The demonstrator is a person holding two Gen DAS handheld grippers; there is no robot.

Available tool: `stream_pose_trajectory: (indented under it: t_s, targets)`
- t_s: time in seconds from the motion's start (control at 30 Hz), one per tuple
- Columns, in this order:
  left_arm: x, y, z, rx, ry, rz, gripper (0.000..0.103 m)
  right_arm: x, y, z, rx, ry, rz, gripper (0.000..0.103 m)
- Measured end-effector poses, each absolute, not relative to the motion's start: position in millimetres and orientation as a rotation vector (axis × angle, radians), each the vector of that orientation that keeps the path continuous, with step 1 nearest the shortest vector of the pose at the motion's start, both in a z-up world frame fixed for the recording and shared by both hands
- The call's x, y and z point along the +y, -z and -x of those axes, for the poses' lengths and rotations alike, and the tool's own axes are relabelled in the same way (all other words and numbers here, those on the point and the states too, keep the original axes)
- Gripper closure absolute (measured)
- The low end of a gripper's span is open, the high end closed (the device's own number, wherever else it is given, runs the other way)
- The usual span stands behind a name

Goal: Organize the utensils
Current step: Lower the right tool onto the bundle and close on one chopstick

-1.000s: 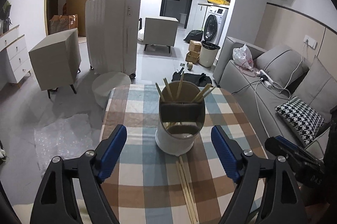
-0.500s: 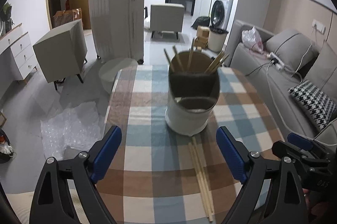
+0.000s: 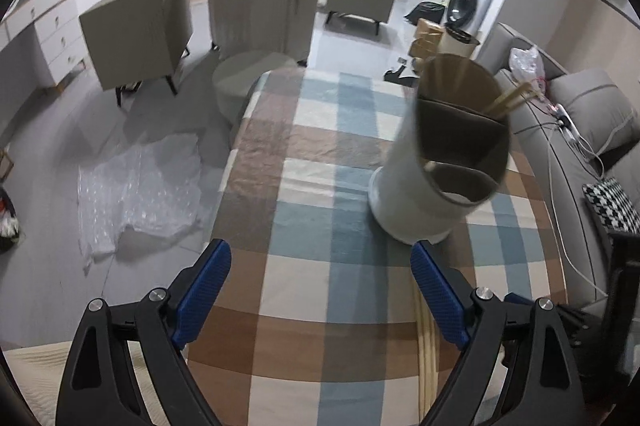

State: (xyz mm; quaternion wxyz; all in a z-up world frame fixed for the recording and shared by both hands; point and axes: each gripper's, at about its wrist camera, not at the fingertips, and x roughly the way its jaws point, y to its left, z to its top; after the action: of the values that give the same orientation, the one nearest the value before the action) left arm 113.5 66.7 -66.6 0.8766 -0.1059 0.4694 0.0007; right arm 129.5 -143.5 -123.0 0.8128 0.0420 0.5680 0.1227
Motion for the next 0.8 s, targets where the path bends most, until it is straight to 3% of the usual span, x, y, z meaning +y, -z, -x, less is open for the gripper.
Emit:
stream_pose_trajectory:
  t_s: [0.23, 0.57, 0.63, 0.8]
  targets:
    - [87.2, 77.7, -125.7, 1.04, -0.031, 0.263, 0.015, -120.9, 147.9, -142.4, 1.273, -0.279, -0.012, 0.068]
    - [111.3, 87.0, -128.6, 1.077, -0.039, 0.343, 0.015, -88.7, 169.3, -141.9, 1.262, -0.258, 0.203, 0.079]
    - [114.7, 87.5, -130.2, 1.08, -0.039, 0.355, 0.015, -86.9, 171.1, -140.5, 1.279, -0.254, 0.224, 0.088]
    - [116.4, 87.1, -130.7, 1.079, -0.028, 0.356, 0.015, -91.0, 171.0, -145.7, 1.29, -0.227, 0.183, 0.089]
